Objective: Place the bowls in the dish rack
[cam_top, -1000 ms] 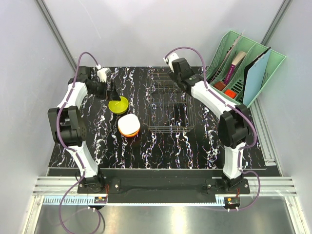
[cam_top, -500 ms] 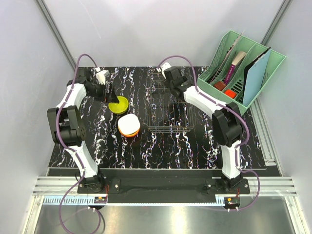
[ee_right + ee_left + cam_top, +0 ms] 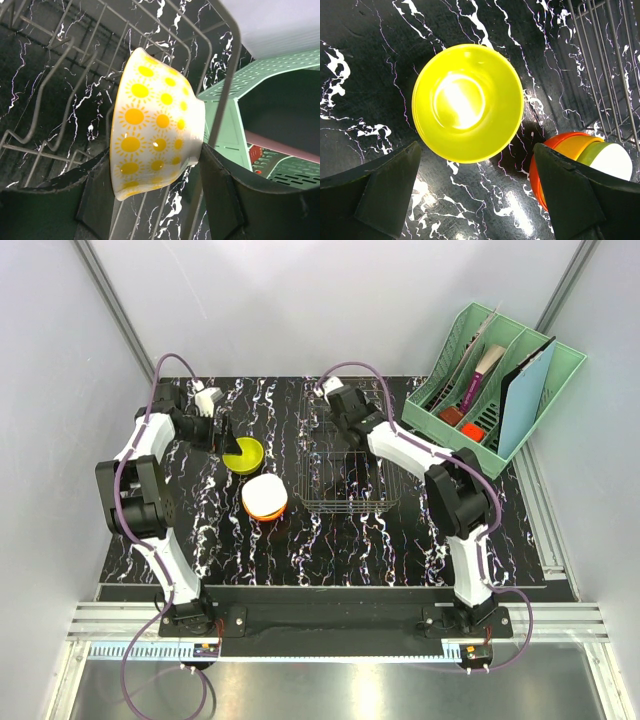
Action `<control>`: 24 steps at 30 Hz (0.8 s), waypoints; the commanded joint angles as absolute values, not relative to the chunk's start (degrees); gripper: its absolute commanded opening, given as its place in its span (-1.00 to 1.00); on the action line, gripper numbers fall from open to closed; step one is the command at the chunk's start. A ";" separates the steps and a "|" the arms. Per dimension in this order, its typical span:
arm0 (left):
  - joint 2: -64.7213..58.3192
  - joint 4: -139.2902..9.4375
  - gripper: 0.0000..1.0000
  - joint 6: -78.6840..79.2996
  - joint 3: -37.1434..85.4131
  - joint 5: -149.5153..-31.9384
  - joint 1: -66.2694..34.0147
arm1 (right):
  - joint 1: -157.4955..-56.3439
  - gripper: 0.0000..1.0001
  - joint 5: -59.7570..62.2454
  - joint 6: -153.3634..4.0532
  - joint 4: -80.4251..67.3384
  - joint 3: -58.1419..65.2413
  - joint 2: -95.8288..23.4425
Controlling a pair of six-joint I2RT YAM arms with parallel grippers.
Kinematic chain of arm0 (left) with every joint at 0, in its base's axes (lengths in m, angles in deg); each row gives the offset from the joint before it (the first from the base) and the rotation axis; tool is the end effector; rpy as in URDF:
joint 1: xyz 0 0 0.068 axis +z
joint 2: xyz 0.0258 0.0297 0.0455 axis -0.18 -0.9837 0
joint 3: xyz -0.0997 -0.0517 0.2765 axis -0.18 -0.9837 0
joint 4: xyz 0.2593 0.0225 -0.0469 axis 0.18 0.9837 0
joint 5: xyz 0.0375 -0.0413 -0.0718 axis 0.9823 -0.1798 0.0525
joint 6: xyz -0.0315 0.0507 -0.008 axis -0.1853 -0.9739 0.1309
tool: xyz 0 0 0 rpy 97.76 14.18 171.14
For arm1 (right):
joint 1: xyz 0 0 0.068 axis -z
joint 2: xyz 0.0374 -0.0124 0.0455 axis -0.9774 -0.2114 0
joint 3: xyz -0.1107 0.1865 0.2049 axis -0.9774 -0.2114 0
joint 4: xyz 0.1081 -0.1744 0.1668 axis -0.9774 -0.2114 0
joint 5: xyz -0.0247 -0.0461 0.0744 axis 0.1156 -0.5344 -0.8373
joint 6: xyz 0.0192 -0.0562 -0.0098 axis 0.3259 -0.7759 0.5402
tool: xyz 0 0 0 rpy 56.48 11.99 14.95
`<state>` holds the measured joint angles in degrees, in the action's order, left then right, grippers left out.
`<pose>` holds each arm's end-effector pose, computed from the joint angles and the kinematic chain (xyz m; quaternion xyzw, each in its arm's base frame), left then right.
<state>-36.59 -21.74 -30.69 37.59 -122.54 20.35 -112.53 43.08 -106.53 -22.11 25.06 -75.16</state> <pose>0.4111 0.0432 0.2485 0.1515 0.9065 -0.2699 0.2872 0.4280 0.2664 0.2537 -0.3205 0.8111 -0.2298 0.4319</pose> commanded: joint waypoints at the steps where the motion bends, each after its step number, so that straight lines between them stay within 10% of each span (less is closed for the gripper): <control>1: -36.69 -22.57 0.98 -32.10 36.96 -124.74 20.83 | -113.74 -0.43 47.03 -106.87 -18.17 26.53 -76.05; 13: -37.22 -22.48 0.98 -32.37 36.78 -125.27 21.09 | -114.18 0.69 47.03 -107.75 -18.43 27.49 -76.32; 24: -37.04 -22.39 0.98 -32.37 36.69 -125.62 21.10 | -114.36 0.98 43.53 -107.57 -21.32 28.90 -74.91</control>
